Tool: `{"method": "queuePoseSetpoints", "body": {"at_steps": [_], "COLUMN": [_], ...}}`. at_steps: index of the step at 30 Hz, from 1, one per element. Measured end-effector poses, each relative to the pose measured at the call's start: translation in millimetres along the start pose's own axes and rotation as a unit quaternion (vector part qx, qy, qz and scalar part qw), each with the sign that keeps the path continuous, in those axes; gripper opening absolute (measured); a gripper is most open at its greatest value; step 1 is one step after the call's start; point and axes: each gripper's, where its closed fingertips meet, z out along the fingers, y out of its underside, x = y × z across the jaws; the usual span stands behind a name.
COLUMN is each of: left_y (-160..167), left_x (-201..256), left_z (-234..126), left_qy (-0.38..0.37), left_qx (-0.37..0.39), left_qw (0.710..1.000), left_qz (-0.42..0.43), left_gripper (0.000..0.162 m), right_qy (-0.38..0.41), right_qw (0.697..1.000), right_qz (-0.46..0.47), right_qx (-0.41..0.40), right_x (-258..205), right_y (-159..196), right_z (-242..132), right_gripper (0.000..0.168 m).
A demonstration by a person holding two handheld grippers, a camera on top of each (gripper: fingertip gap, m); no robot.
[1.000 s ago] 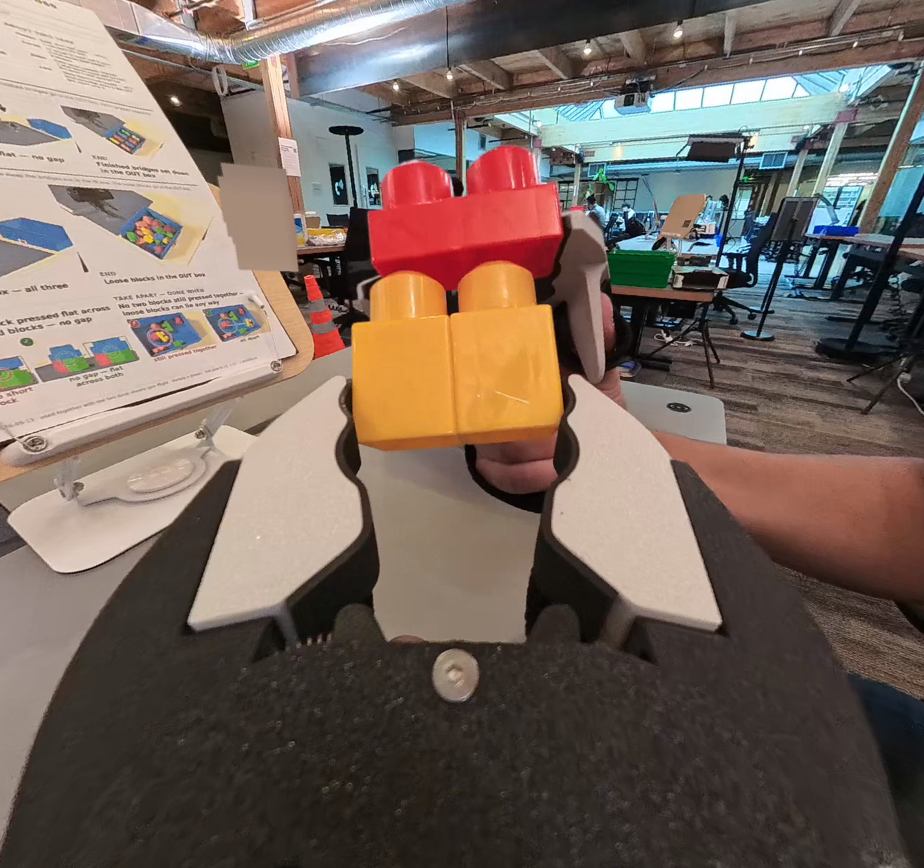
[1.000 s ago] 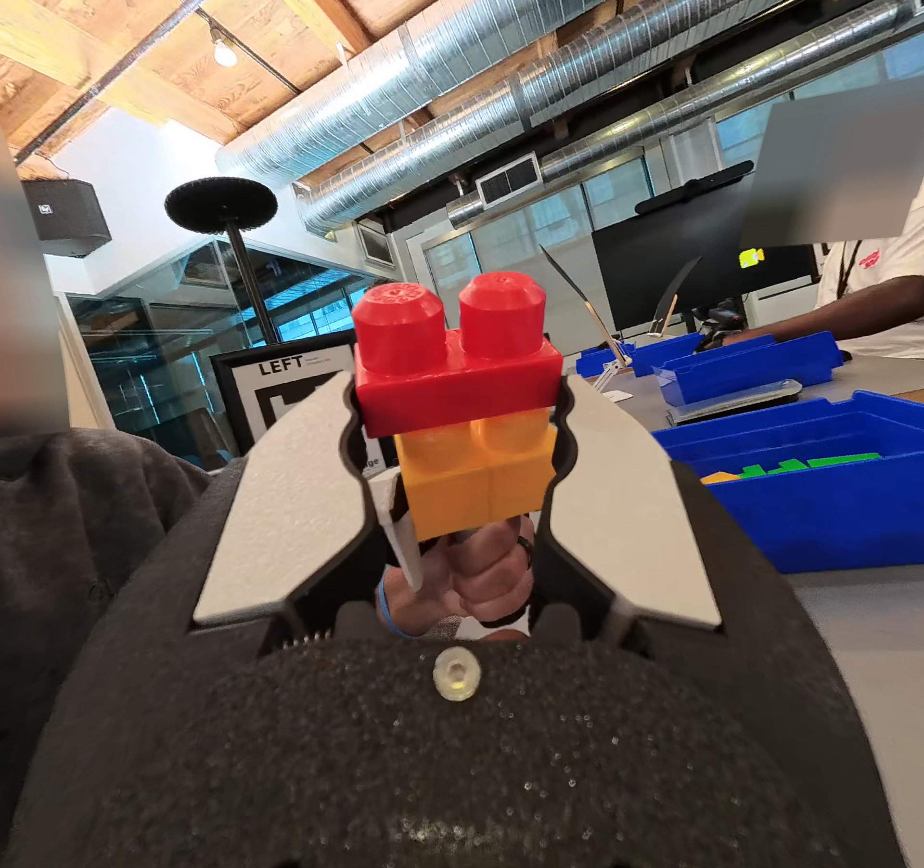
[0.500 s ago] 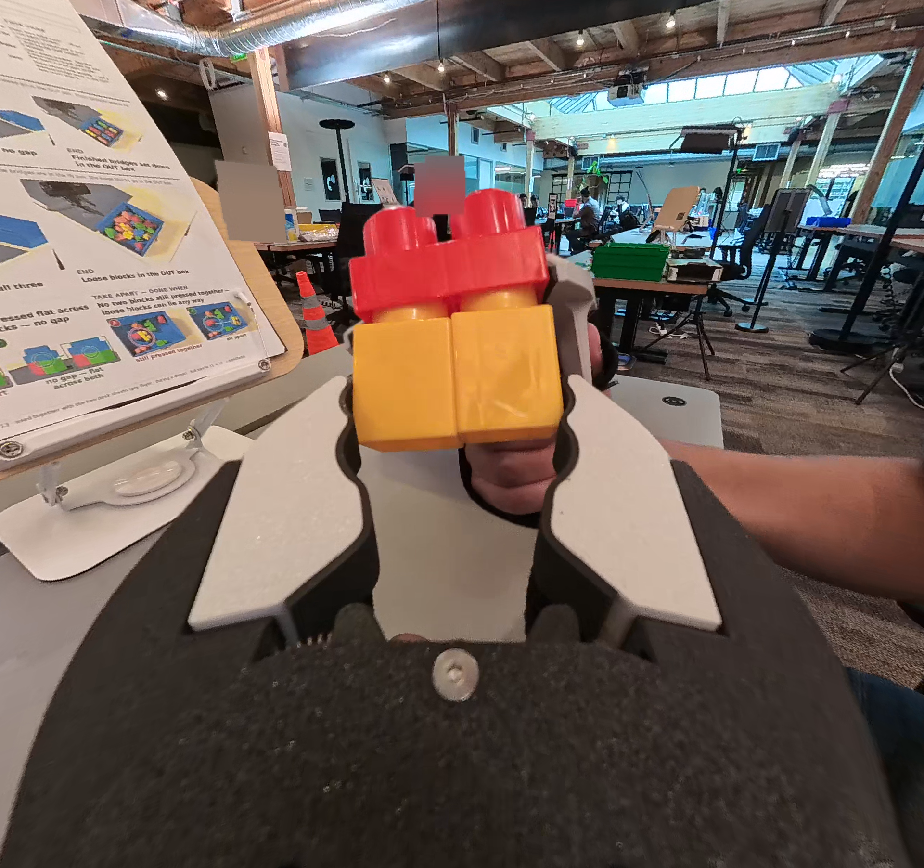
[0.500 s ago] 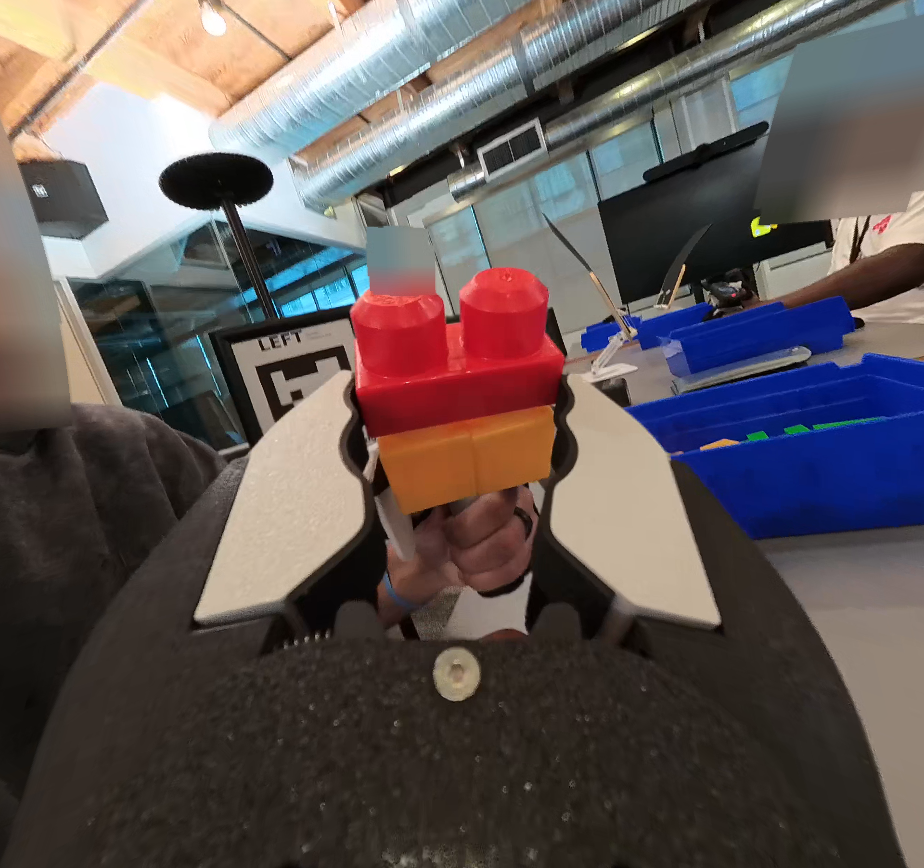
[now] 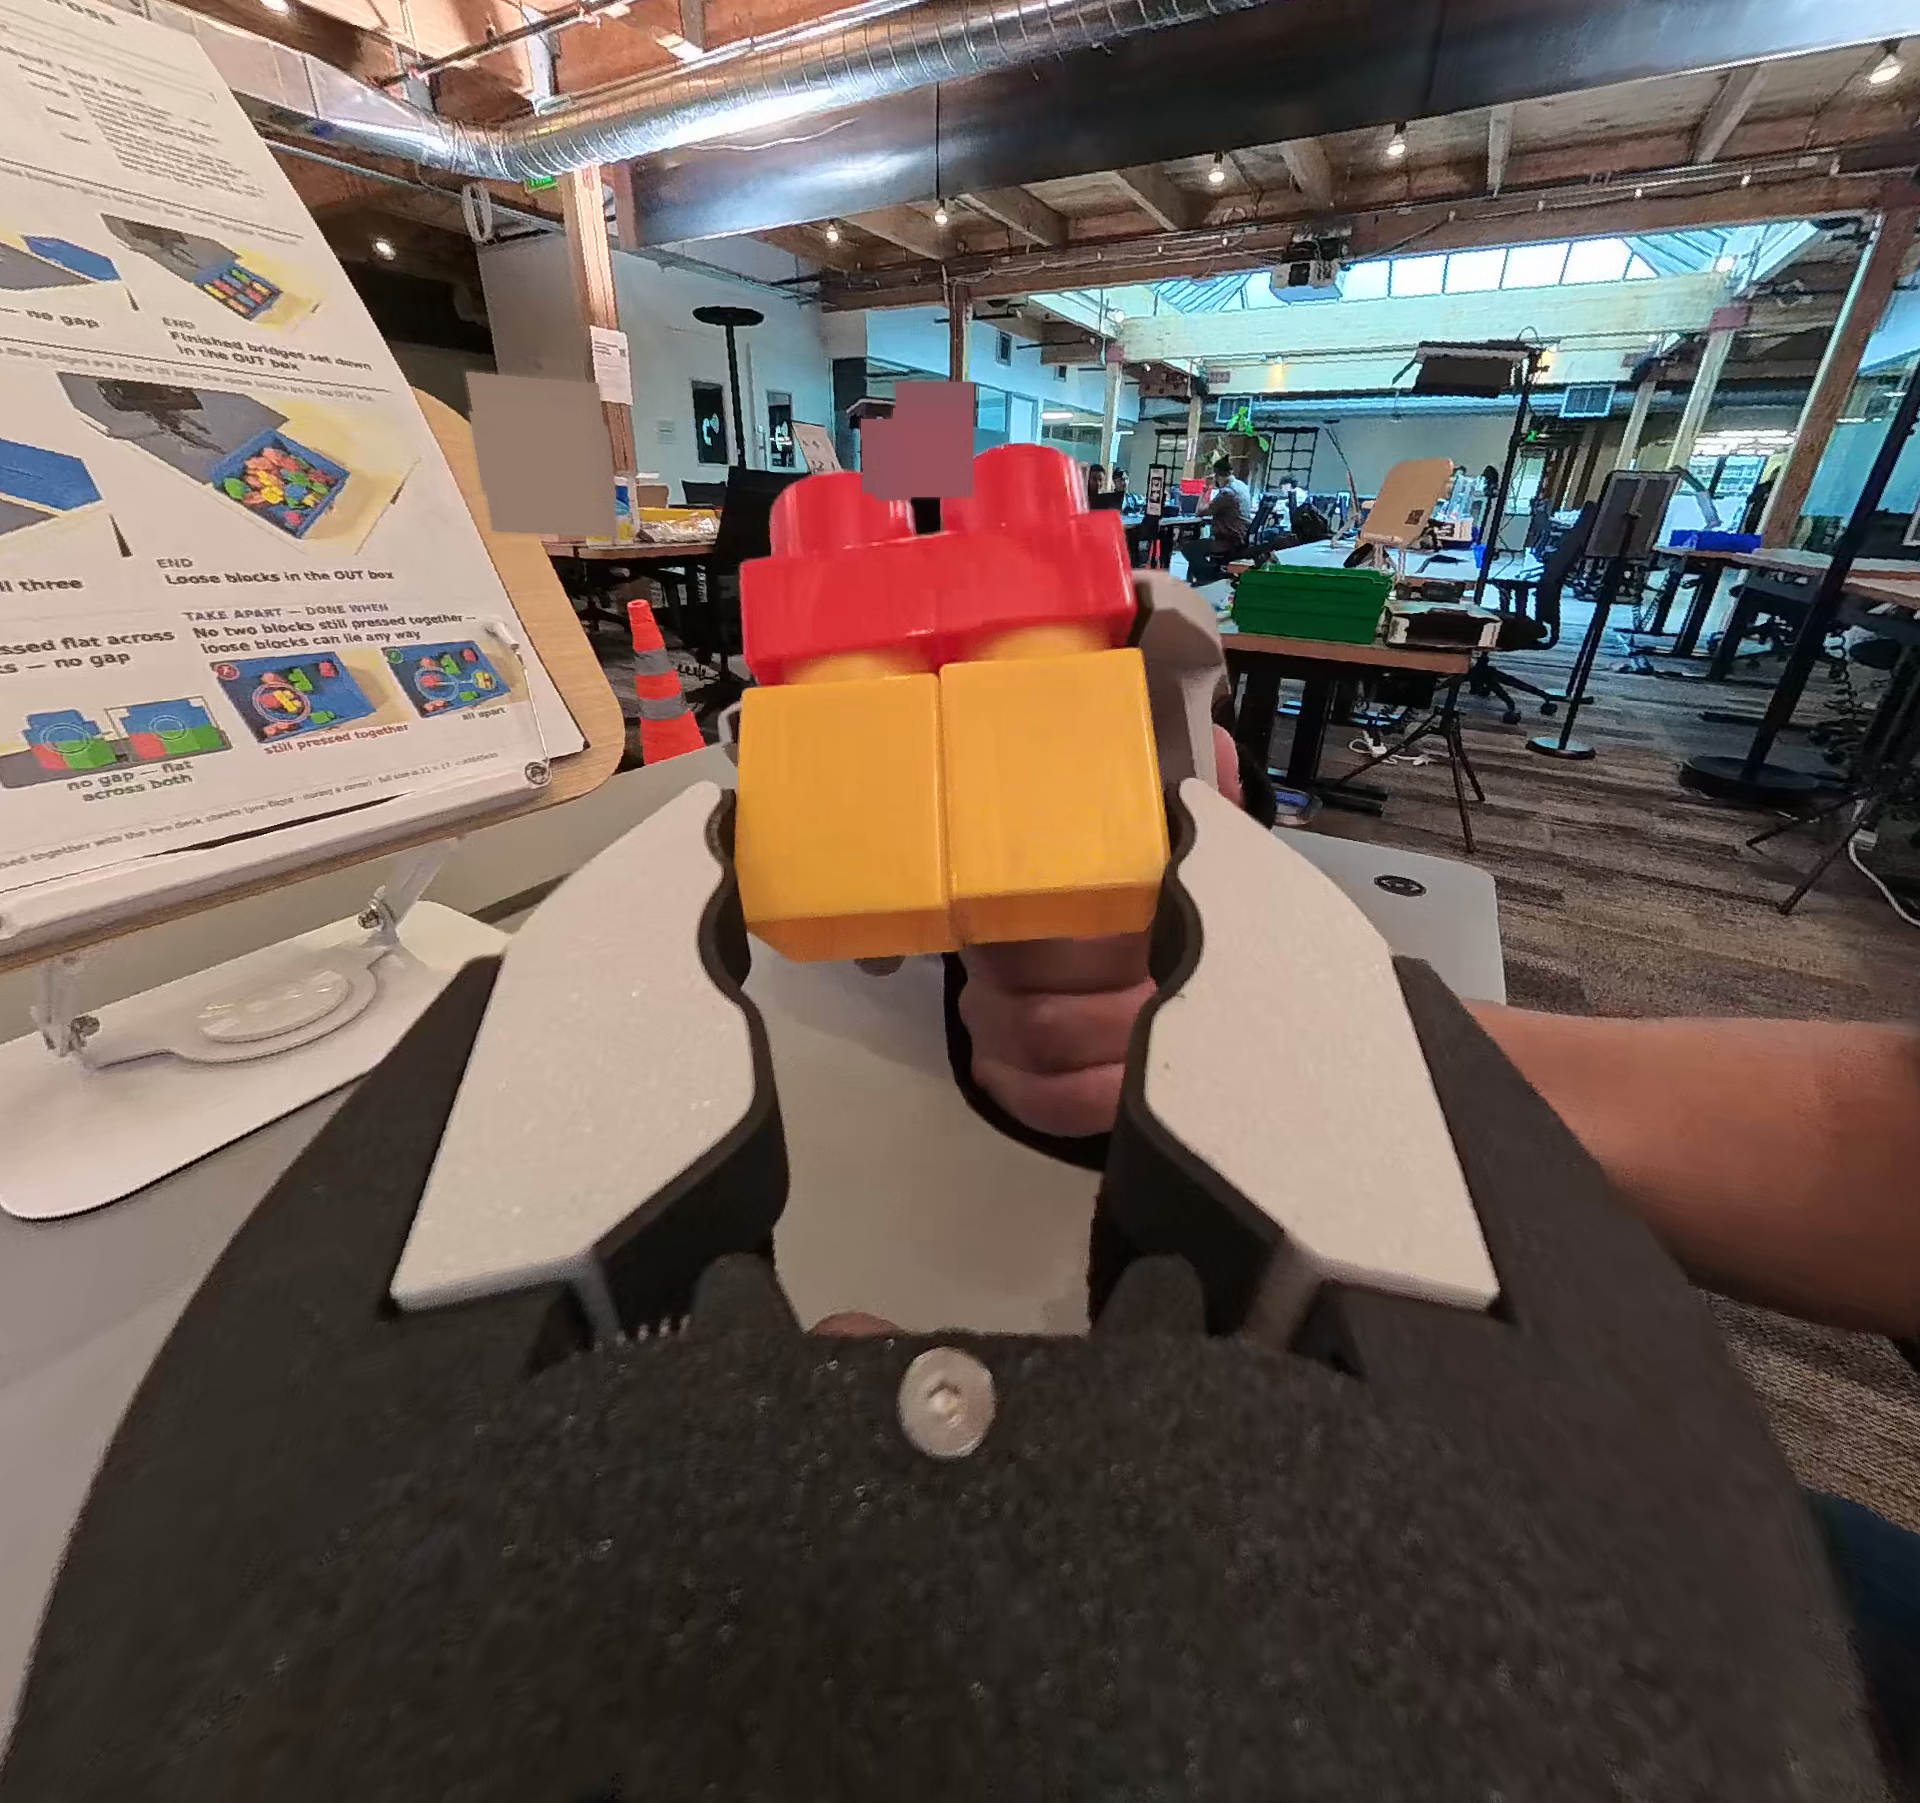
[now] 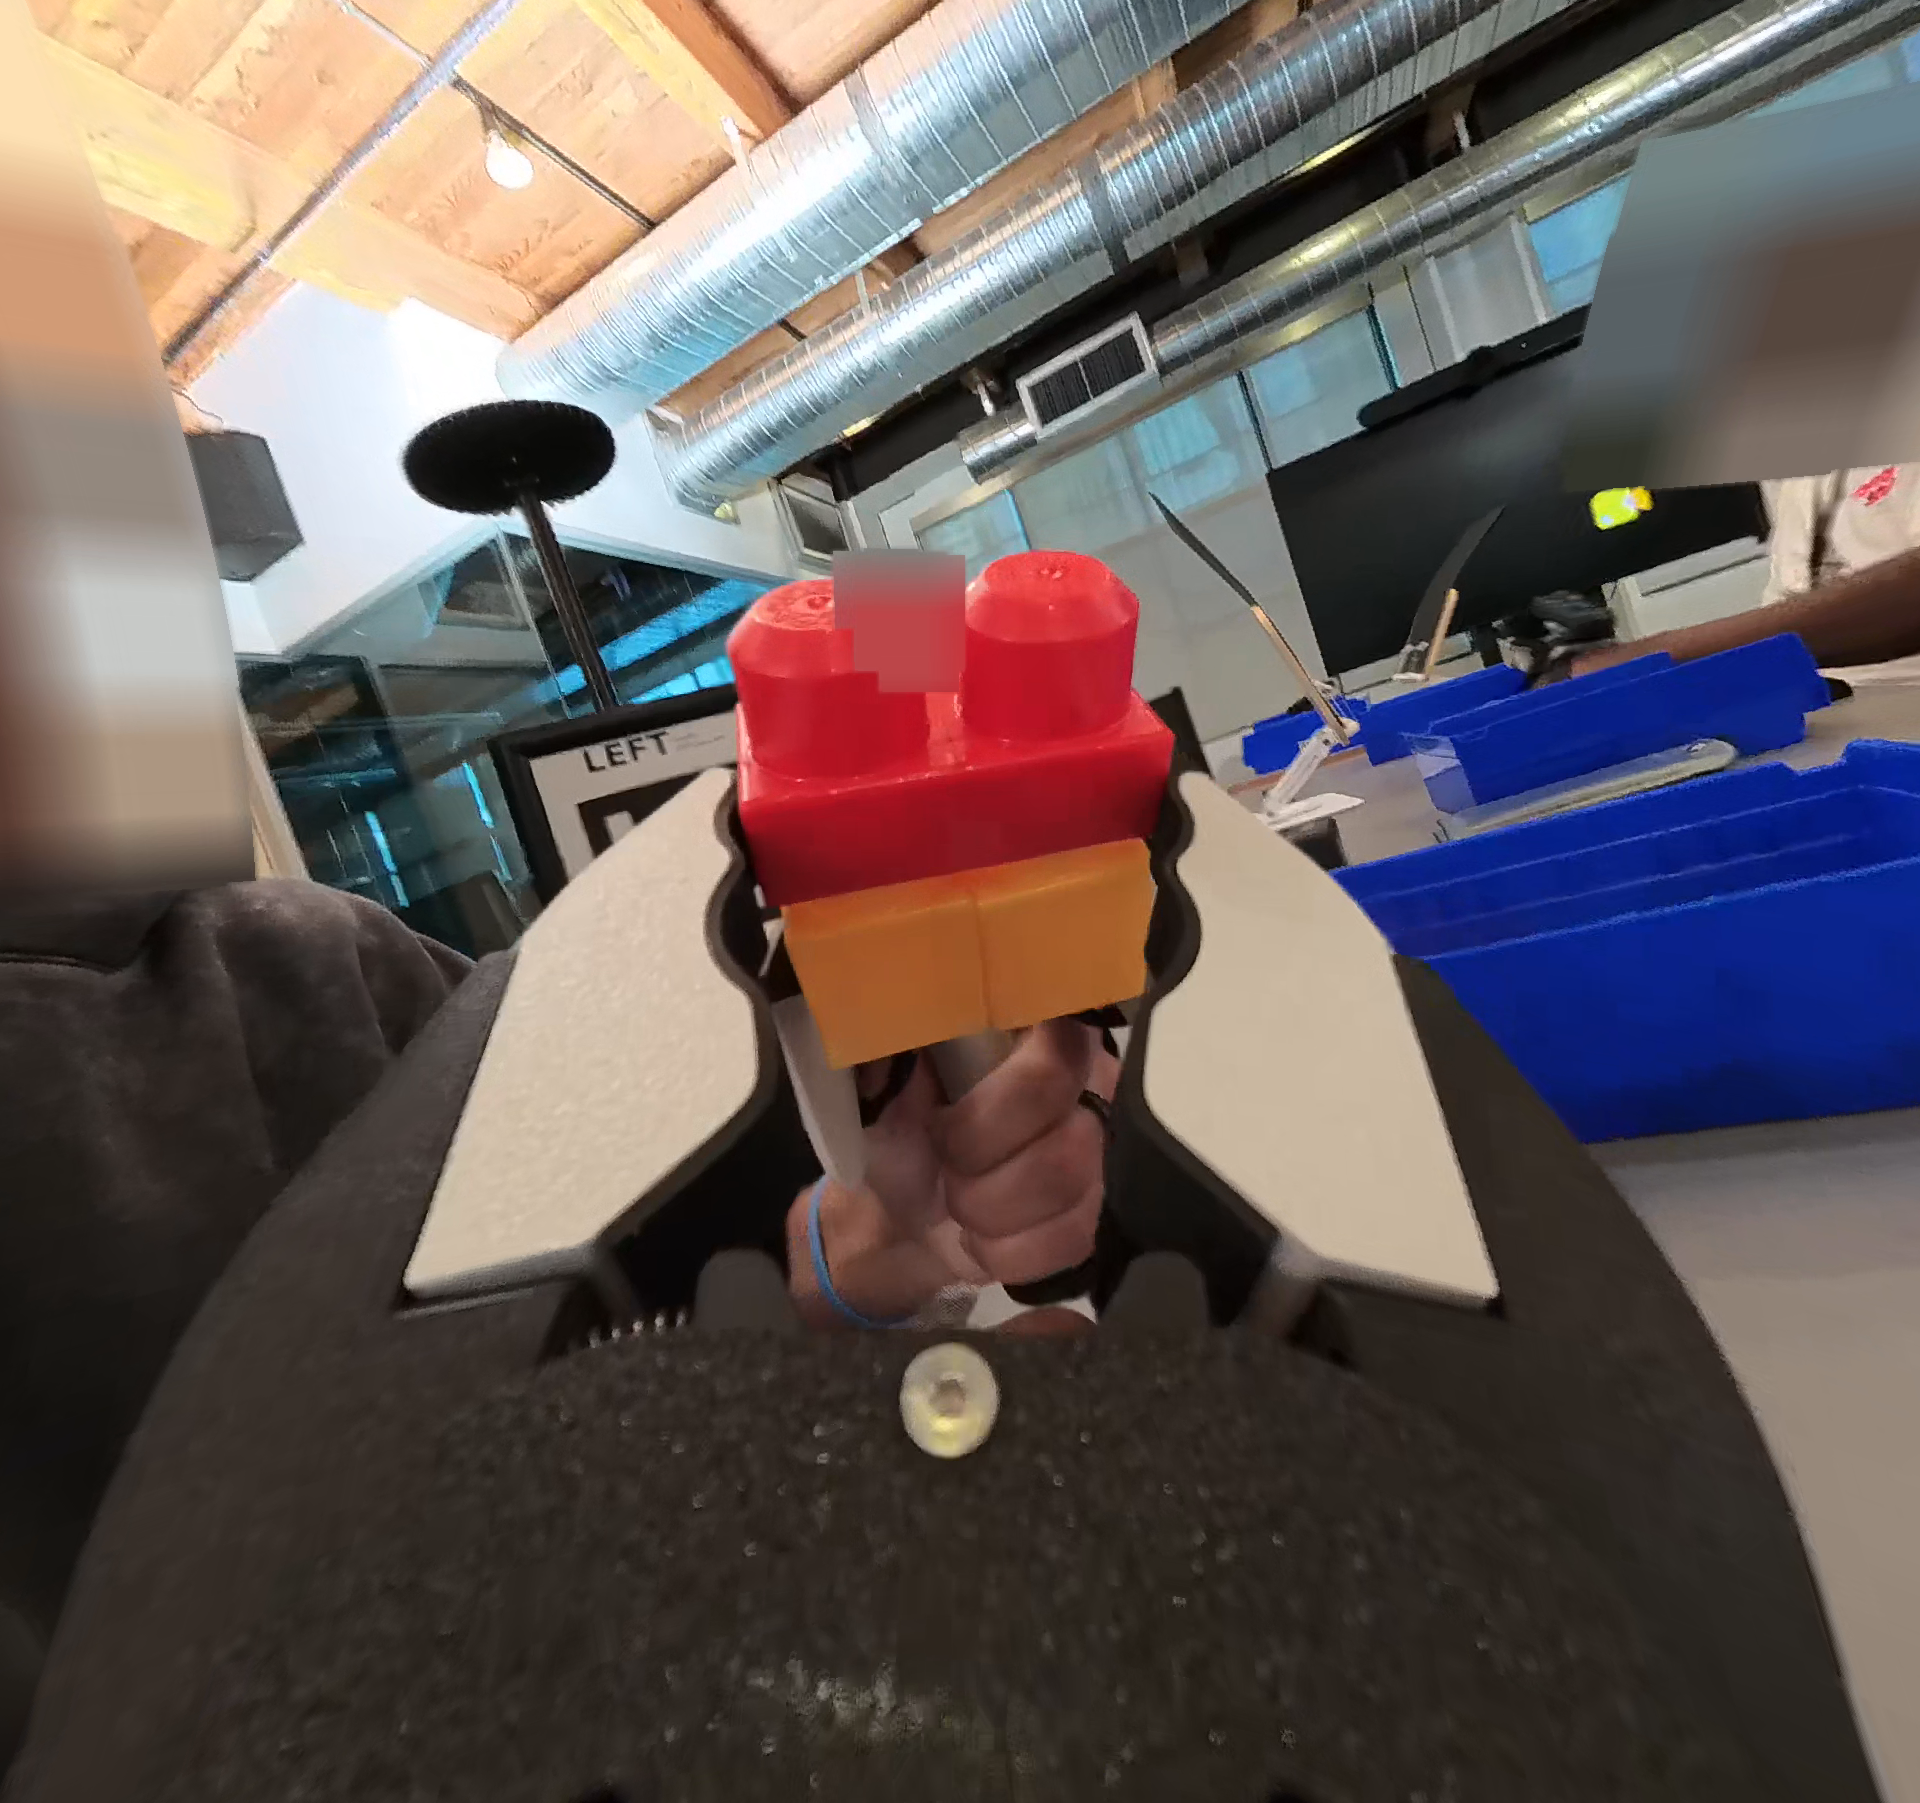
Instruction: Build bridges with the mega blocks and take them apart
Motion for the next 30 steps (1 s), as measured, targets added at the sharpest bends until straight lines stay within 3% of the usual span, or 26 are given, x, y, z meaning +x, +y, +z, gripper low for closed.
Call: {"method": "queuePoseSetpoints", "body": {"at_steps": [5,25,27,30], "left_y": [0.3,9.9,10.7,15.3], "left_x": [0.4,-4.2,-9.1,-16.8], "left_z": [2.1,-2.1,-7.1,-17.2], "left_qy": [-0.002,0.009,-0.002,-0.025], "left_qx": [0.016,-0.010,-0.018,-0.047], "left_qw": [1.000,1.000,1.000,0.997], "left_qz": [-0.005,-0.008,0.009,0.063], "left_gripper": [0.075,0.076,0.076,0.075], "right_qy": [-0.007,0.030,0.050,0.082], "right_qw": [1.000,0.996,0.992,0.987], "right_qz": [0.003,-0.020,-0.027,-0.008], "right_qx": [0.022,-0.085,-0.112,-0.139], "right_x": [-0.3,9.5,10.7,13.5], "right_y": [-1.1,14.0,18.2,23.7], "right_z": [2.8,-3.5,-2.6,-7.8], "right_gripper": [0.073,0.073,0.089,0.094]}}
